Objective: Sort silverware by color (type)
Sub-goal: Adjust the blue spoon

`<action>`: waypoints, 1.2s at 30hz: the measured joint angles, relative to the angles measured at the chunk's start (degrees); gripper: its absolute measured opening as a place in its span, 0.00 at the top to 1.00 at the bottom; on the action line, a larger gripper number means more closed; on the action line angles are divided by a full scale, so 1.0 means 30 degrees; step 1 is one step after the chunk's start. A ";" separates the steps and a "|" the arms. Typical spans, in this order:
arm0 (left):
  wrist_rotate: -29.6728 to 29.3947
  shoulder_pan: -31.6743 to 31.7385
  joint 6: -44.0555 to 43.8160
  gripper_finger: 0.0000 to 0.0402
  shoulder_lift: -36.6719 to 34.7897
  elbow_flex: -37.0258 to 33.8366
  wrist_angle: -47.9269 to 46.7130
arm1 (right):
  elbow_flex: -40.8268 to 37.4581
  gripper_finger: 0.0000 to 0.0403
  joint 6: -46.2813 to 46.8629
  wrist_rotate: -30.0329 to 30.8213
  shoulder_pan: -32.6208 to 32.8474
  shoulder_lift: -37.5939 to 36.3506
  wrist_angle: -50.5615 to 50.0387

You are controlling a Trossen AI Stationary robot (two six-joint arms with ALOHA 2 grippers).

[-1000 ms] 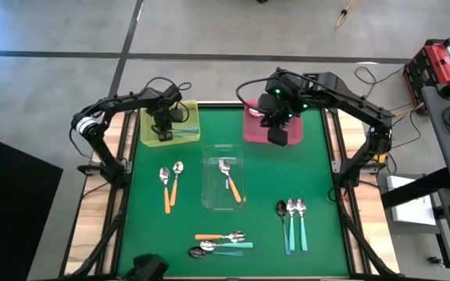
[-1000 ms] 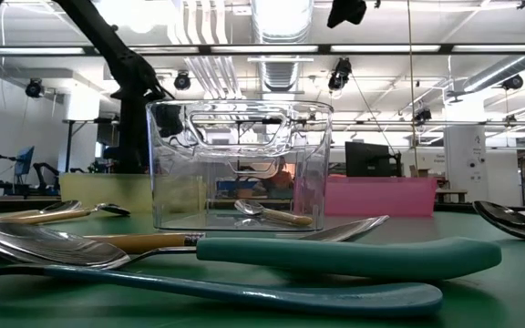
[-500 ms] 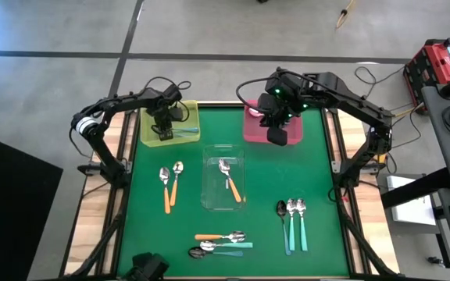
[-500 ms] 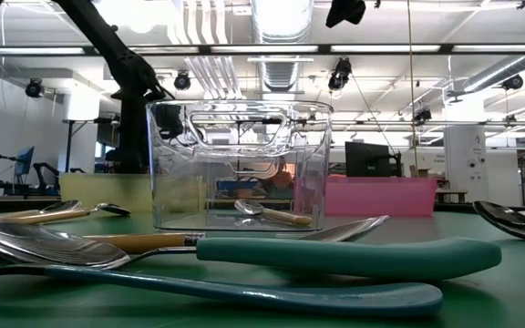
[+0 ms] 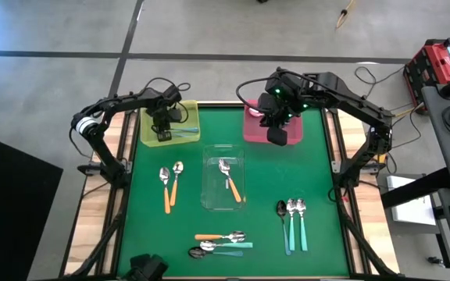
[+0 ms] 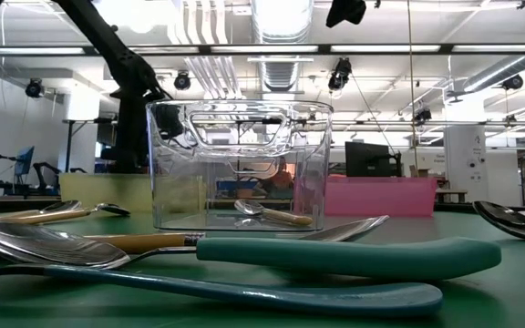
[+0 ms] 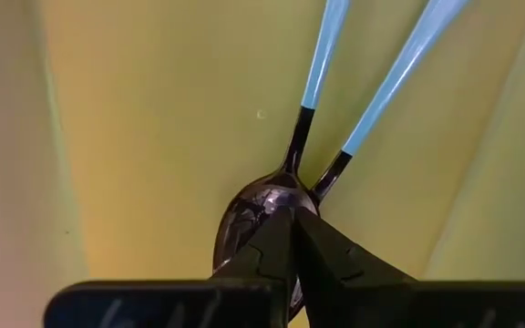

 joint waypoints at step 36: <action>-0.1270 0.0095 -0.0926 1.00 0.0831 0.0262 0.1832 | -0.0004 0.89 0.0298 0.0015 0.0000 -0.0007 -0.0014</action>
